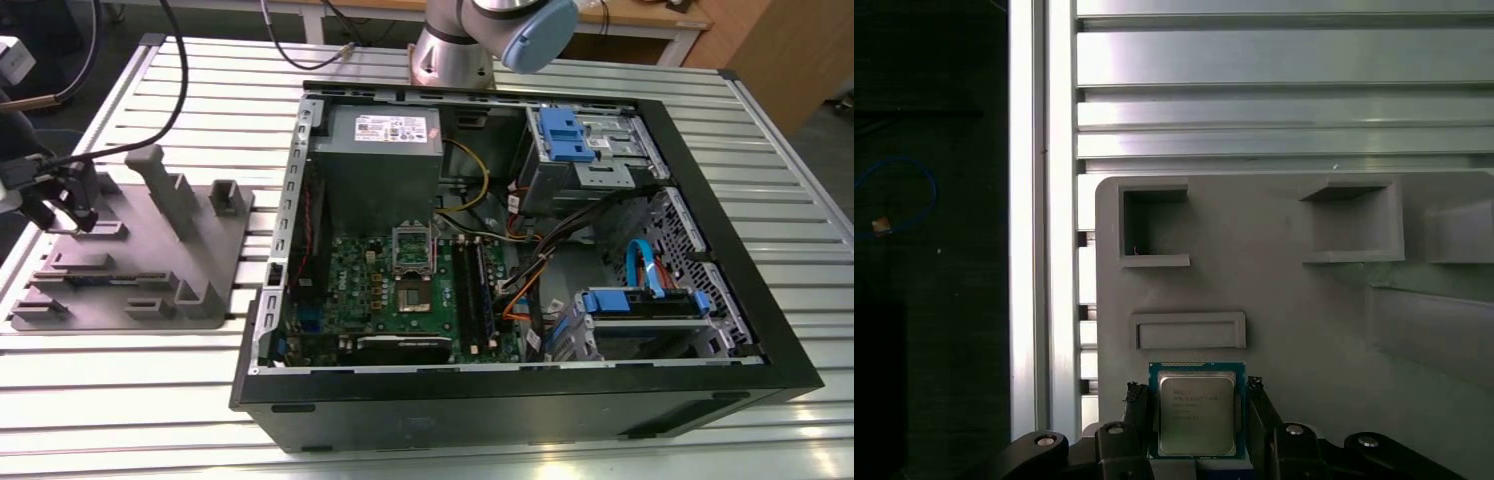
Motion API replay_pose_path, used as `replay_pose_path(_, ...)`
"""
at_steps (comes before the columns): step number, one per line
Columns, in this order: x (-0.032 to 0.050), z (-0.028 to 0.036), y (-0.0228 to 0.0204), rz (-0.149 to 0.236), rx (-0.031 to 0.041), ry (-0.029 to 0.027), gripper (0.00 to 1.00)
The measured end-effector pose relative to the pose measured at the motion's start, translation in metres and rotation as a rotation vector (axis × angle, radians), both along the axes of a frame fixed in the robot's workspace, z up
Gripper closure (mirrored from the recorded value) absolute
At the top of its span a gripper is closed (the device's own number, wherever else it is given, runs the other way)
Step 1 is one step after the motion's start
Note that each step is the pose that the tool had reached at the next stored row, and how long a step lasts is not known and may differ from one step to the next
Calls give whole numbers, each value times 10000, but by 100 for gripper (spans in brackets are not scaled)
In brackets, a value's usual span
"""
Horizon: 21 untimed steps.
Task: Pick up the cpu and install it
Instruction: 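Pick up the cpu and move it towards the insertion slot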
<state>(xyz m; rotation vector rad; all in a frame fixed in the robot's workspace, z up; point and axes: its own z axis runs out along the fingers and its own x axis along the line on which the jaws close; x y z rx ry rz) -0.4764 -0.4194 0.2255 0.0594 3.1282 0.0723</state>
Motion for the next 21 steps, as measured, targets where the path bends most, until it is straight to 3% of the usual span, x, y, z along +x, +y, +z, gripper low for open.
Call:
replay_pose_path(17,0,34,0,0,0,0,53)
replay_pose_path(19,0,79,0,0,0,0,53)
replay_pose_path(21,0,82,0,0,1,0,53)
